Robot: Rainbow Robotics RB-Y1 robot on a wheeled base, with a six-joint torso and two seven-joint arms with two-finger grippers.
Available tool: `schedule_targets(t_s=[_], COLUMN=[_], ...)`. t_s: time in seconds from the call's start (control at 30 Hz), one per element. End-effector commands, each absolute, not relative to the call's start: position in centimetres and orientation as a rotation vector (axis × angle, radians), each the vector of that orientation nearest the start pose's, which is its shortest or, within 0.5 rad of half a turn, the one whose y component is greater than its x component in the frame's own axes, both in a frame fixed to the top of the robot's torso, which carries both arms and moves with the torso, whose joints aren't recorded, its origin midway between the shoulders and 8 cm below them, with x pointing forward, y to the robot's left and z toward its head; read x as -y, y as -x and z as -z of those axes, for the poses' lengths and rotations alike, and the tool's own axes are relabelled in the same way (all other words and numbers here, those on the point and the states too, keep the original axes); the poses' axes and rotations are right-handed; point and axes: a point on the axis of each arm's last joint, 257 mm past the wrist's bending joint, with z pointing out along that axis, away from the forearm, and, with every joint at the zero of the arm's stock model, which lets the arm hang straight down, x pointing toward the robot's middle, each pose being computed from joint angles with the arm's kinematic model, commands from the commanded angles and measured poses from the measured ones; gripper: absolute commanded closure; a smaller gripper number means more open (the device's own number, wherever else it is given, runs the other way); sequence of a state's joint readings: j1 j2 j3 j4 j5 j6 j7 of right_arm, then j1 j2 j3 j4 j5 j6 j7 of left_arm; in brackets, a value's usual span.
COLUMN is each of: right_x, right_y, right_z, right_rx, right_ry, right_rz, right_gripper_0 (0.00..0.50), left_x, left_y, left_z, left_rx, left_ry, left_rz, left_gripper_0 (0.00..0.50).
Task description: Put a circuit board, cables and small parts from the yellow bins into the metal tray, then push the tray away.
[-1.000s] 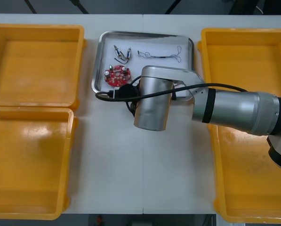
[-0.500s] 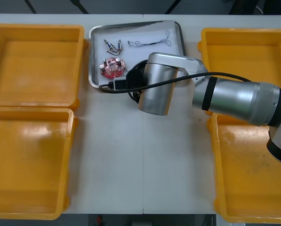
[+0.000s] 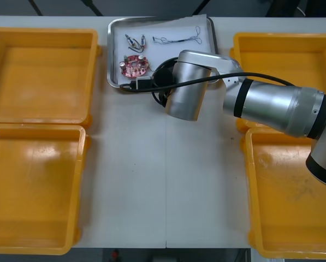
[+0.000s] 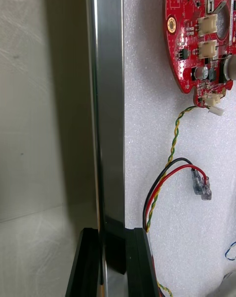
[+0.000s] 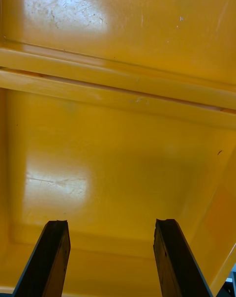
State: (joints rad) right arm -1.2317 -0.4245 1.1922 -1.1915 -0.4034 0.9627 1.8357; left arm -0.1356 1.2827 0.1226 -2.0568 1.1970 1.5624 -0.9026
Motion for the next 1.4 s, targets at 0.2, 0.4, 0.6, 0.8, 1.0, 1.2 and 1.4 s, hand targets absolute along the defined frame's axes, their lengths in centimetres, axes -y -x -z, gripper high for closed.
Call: schedule_targets(t_s=[0.2,0.4,0.6,0.8,1.0,1.2,1.4], right_x=[2.2,2.5,2.9,3.8,4.1,5.8,8.5], right_y=[-64.1,-63.6,-63.1,-61.9,-60.1,-57.4,-54.7], right_z=[17.7,18.2,17.1,14.5,12.1,9.9,8.3], right_rx=[-1.605,-1.663,-1.696,-1.742,-1.800,-1.951,-2.117], right_ry=[1.637,1.630,1.613,1.586,1.548,1.445,1.264], right_rz=[0.779,0.721,0.723,0.716,0.613,0.483,0.386], right_gripper_0=[0.275,0.000,0.000,0.000,0.000,0.000,0.000], left_x=[-41.5,-41.5,-41.5,-41.5,-41.5,-41.5,-41.5], left_y=[-38.1,-38.1,-38.1,-38.1,-38.1,-38.1,-38.1], left_z=[12.8,12.8,12.8,12.8,12.8,12.8,12.8], left_rx=[-2.701,-2.701,-2.701,-2.701,-2.701,-2.701,-2.701], left_ry=[0.155,0.155,0.155,0.155,0.155,0.155,0.155], left_rz=[-0.092,-0.092,-0.092,-0.092,-0.092,-0.092,-0.092], left_gripper_0=[0.000,0.000,0.000,0.000,0.000,0.000,0.000])
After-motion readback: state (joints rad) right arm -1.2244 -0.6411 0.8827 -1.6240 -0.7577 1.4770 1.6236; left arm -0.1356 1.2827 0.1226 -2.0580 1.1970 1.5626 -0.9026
